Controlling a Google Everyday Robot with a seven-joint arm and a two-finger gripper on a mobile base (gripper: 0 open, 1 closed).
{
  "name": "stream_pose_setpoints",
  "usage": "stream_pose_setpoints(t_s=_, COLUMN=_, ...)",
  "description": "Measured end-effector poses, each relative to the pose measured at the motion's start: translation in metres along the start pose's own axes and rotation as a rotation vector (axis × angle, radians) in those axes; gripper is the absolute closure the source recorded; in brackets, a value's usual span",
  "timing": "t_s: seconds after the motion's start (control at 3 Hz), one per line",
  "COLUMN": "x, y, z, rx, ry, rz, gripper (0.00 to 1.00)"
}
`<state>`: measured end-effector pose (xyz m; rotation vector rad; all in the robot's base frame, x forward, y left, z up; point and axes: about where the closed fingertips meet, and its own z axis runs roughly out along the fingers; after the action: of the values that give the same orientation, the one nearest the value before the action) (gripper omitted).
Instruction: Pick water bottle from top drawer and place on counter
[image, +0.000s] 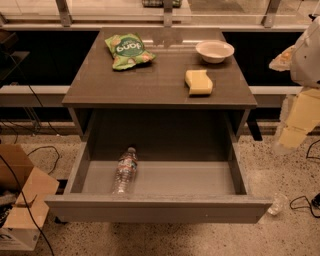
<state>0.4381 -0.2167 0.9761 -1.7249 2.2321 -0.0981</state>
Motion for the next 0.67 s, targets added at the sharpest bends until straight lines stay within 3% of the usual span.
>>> stream_pose_setpoints(t_s=0.33, x=0.0, y=0.0, z=0.0, rx=0.0, ry=0.0, rz=0.0, gripper=0.0)
stream_pose_setpoints(t_s=0.67, x=-0.028, y=-0.003, z=0.028, rx=-0.001, ry=-0.036, rz=0.092, gripper=0.0)
